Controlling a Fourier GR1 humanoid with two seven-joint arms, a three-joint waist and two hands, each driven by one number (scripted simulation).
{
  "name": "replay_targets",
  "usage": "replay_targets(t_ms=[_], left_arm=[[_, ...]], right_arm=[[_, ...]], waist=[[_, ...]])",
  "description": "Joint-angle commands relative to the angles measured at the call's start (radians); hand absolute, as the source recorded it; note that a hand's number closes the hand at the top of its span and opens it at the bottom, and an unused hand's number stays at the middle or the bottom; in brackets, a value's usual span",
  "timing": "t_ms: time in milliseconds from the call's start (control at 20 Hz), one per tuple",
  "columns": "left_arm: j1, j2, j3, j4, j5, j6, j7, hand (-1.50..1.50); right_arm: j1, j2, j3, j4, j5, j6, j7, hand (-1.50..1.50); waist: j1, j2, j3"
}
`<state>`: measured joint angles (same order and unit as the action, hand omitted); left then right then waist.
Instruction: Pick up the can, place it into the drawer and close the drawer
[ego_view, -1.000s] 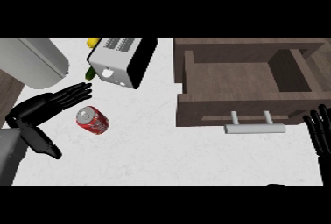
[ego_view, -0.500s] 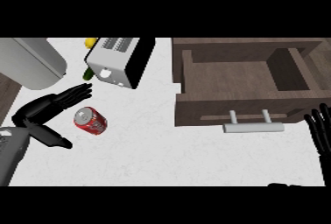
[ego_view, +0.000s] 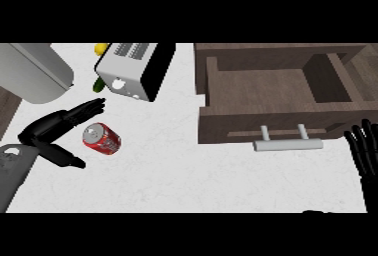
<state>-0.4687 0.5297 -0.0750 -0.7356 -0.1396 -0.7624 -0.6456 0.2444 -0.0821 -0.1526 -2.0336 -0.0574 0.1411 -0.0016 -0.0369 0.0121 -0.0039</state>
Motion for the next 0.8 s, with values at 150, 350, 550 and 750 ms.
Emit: replay_targets(t_ms=[150,350,550,750], left_arm=[[-0.05,-0.011,-0.067,0.155,-0.041,-0.096,-0.225,-1.5],[-0.072,0.0,-0.09,0.225,-0.046,-0.087,-0.257,-1.5],[-0.096,-0.031,-0.12,0.279,-0.06,-0.045,-0.277,-1.5],[-0.102,-0.006,-0.144,0.292,-0.058,-0.076,-0.325,-1.5]], right_arm=[[0.003,0.013,0.019,-0.007,0.007,0.001,0.003,-1.5],[0.016,0.01,0.022,-0.07,-0.006,0.003,0.042,-1.5],[-0.003,0.007,0.01,-0.041,-0.001,0.0,0.028,-1.5],[0.022,0.022,0.011,-0.027,0.006,-0.003,0.005,-1.5]], waist=[[-0.012,0.003,-0.001],[-0.015,0.001,-0.001],[-0.01,0.002,0.0],[-0.005,0.001,0.0]])
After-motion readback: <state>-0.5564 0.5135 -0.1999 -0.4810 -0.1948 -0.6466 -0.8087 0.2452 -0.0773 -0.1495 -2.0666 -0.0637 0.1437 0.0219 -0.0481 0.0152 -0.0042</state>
